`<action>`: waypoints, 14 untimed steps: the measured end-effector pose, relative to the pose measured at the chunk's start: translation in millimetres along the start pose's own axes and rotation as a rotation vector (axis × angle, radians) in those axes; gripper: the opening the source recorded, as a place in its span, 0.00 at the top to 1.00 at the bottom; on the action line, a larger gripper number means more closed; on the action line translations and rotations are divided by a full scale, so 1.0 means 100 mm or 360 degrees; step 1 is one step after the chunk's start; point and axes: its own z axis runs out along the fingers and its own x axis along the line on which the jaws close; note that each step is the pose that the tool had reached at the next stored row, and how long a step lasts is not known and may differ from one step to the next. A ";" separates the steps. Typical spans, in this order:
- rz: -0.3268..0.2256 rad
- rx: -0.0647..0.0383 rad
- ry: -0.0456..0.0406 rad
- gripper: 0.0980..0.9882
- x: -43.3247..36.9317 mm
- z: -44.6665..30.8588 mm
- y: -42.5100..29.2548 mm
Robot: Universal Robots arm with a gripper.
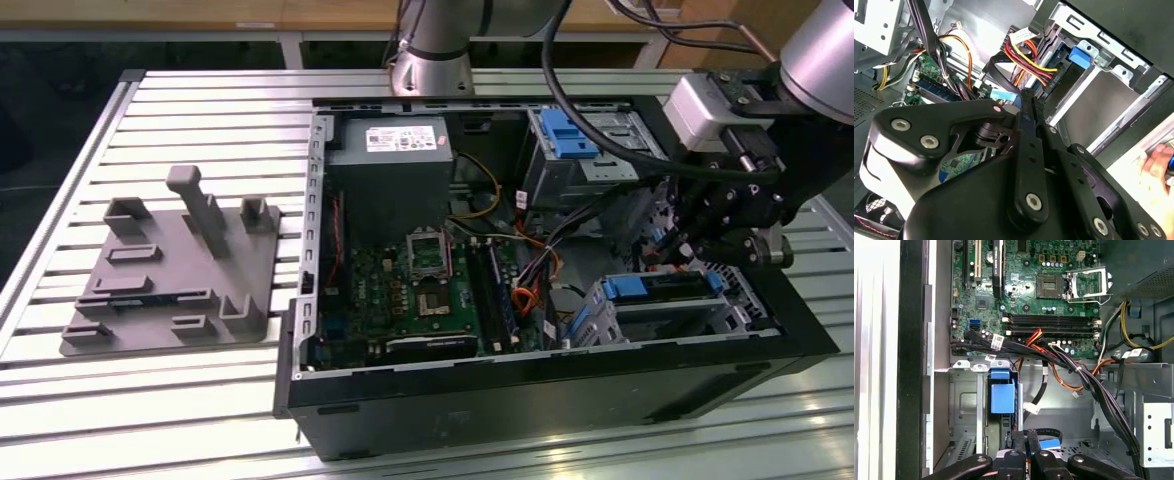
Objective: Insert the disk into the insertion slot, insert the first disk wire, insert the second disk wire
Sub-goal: 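Insert the second disk wire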
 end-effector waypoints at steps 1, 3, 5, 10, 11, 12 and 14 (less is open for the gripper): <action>0.0000 0.0000 0.0000 0.95 0.000 0.000 0.000; 0.0000 0.0000 0.0000 0.95 0.006 -0.001 0.000; 0.0000 -0.0002 0.0000 0.95 0.021 -0.001 0.000; 0.0002 -0.0008 0.0000 0.95 0.064 0.002 -0.001; 0.0002 -0.0009 0.0000 0.95 0.074 0.002 -0.002; 0.0002 -0.0010 0.0000 0.95 0.076 0.002 -0.002; 0.0002 -0.0010 0.0000 0.95 0.076 0.002 -0.002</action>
